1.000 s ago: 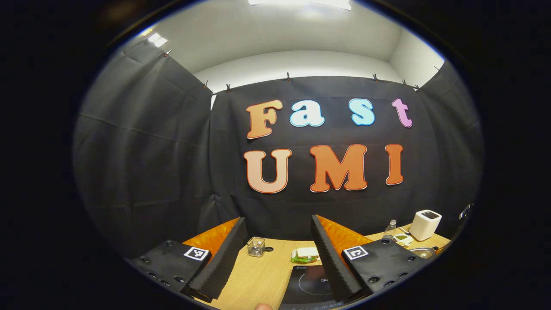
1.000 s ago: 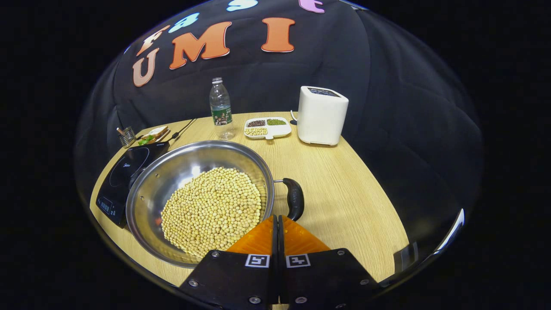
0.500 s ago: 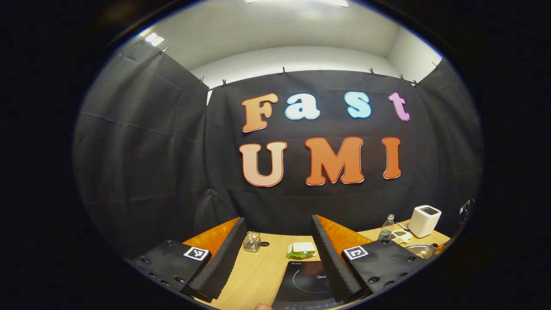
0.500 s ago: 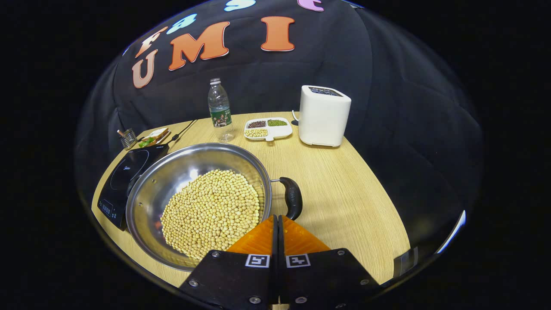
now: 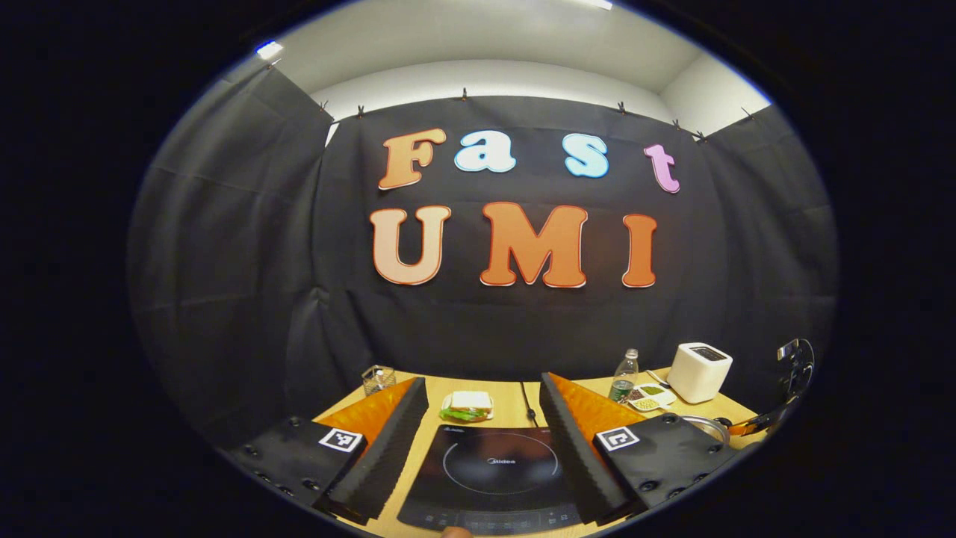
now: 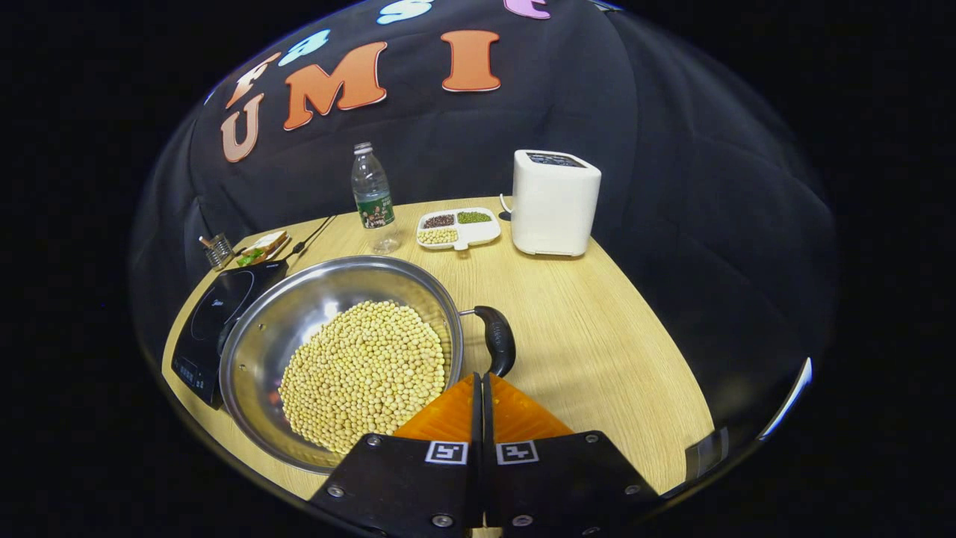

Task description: First push the handle of the pot to place it horizontally, then grasp the pot with both hands and set it on the induction cooktop.

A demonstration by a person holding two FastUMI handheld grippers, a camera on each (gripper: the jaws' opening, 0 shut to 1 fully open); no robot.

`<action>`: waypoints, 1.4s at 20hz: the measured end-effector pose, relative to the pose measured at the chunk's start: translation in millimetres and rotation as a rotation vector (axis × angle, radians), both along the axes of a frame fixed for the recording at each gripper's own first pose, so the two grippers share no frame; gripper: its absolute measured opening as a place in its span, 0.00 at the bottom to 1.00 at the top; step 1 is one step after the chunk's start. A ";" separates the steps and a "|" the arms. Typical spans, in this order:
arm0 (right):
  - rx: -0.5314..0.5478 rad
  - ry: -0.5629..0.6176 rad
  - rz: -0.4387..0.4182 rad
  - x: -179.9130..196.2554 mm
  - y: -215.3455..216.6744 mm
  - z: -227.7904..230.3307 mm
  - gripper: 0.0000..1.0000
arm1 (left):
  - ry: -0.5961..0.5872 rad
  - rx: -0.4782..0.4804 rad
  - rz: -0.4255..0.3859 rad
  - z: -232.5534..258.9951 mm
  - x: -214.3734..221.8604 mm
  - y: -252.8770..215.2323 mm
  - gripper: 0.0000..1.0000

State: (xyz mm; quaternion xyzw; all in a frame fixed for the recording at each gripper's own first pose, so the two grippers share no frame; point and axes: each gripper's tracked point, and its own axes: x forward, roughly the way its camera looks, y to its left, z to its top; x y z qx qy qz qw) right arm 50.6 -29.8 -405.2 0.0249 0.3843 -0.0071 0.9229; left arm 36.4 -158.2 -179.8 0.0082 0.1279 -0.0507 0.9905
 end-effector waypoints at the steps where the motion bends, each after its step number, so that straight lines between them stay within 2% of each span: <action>1: 0.004 -0.009 -0.002 -1.2 -1.0 2.7 0.00 | 0.024 -0.017 -0.019 -10.5 -1.3 -12.0 0.99; 7: 0.023 -0.053 0.015 -5.2 0.7 16.8 0.02 | 0.131 -0.052 -0.064 -64.8 -3.5 -55.7 0.99; 8: 0.027 -0.062 0.016 -3.8 1.2 18.9 0.08 | 0.148 -0.066 -0.071 -73.2 -4.0 -63.8 0.99; 9: 0.027 -0.071 0.015 -3.5 0.3 21.1 0.25 | 0.167 -0.080 -0.080 -81.8 -4.8 -71.5 0.99; 10: 0.027 -0.079 0.014 -2.8 -0.1 23.5 0.33 | 0.188 -0.088 -0.084 -90.0 -5.8 -76.3 0.99; 13: 0.028 -0.088 0.009 1.3 -0.3 24.1 0.66 | 0.230 -0.079 -0.104 -113.4 -8.8 -93.1 0.99; 16: 0.018 -0.082 0.006 5.7 -2.4 19.1 0.81 | 0.273 -0.073 -0.136 -139.9 -13.8 -114.7 0.99; 17: 0.014 -0.081 0.003 7.8 -3.6 17.2 0.89 | 0.287 -0.073 -0.144 -148.1 -14.2 -122.2 0.99; 19: 0.013 -0.078 -0.005 12.1 -4.9 13.4 0.94 | 0.322 -0.063 -0.165 -167.4 -17.1 -135.9 0.98; 24: 0.027 -0.065 -0.018 23.2 -5.8 3.0 0.94 | 0.361 -0.004 -0.218 -211.4 -21.3 -171.3 0.99; 28: 0.036 -0.053 -0.022 30.4 -6.6 -4.6 0.94 | 0.415 0.042 -0.226 -250.7 -24.6 -189.8 0.99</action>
